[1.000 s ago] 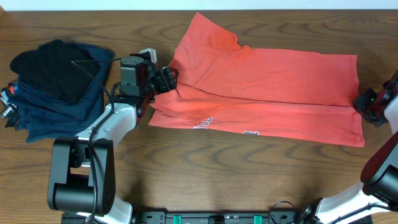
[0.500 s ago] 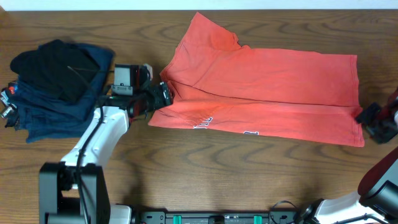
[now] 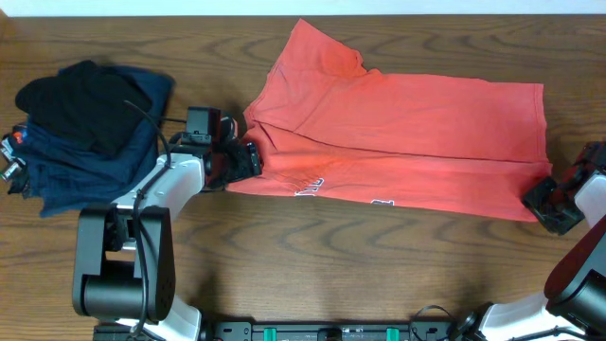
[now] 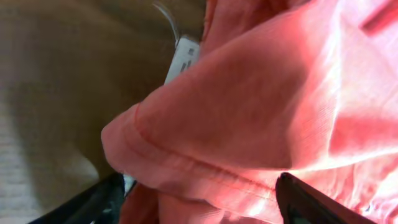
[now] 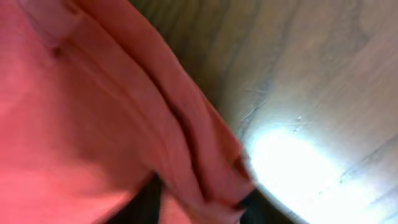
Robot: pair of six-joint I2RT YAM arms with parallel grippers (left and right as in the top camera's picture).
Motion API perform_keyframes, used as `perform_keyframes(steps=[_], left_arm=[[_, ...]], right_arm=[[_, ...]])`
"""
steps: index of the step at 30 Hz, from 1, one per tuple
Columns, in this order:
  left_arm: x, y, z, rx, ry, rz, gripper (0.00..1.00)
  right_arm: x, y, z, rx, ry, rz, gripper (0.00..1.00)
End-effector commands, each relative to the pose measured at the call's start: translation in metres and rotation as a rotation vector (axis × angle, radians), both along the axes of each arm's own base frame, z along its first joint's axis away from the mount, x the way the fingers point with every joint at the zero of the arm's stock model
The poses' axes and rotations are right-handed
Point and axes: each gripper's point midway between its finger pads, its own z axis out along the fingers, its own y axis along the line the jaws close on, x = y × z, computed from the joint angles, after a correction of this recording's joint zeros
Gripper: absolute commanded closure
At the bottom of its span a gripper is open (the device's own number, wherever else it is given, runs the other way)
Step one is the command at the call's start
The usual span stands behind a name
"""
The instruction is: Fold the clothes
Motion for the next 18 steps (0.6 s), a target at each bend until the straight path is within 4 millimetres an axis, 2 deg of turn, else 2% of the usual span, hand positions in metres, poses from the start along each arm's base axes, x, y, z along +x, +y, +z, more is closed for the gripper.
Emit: perform_keyframes(steps=[1, 3, 6, 7, 8, 9, 13, 18], left_arm=[[-0.03, 0.005, -0.027, 0.027, 0.138, -0.003, 0.29], [-0.038, 0.006, -0.029, 0.03, 0.172, -0.002, 0.38], [-0.055, 0.007, -0.031, 0.036, 0.244, -0.002, 0.67], [-0.062, 0.008, -0.031, 0.039, 0.273, -0.003, 0.81], [-0.068, 0.008, -0.032, 0.041, 0.297, -0.003, 0.91], [-0.074, 0.009, -0.032, 0.043, 0.322, -0.003, 0.94], [-0.102, 0.014, -0.03, 0.069, 0.435, -0.002, 0.94], [-0.129, 0.029, -0.02, 0.151, 0.529, 0.001, 0.94]], right_arm=[[-0.019, -0.001, -0.01, -0.017, 0.073, -0.021, 0.95], [-0.025, -0.002, -0.01, -0.029, 0.099, -0.025, 0.99], [-0.042, -0.006, -0.009, -0.064, 0.174, -0.081, 0.99], [-0.052, -0.009, -0.008, -0.082, 0.213, -0.118, 0.99], [-0.059, -0.01, -0.007, -0.093, 0.24, -0.142, 0.99], [-0.066, -0.01, -0.006, -0.102, 0.267, -0.161, 0.99], [-0.096, -0.012, 0.0, -0.127, 0.373, -0.261, 0.99], [-0.104, -0.013, 0.0, -0.116, 0.393, -0.281, 0.99]])
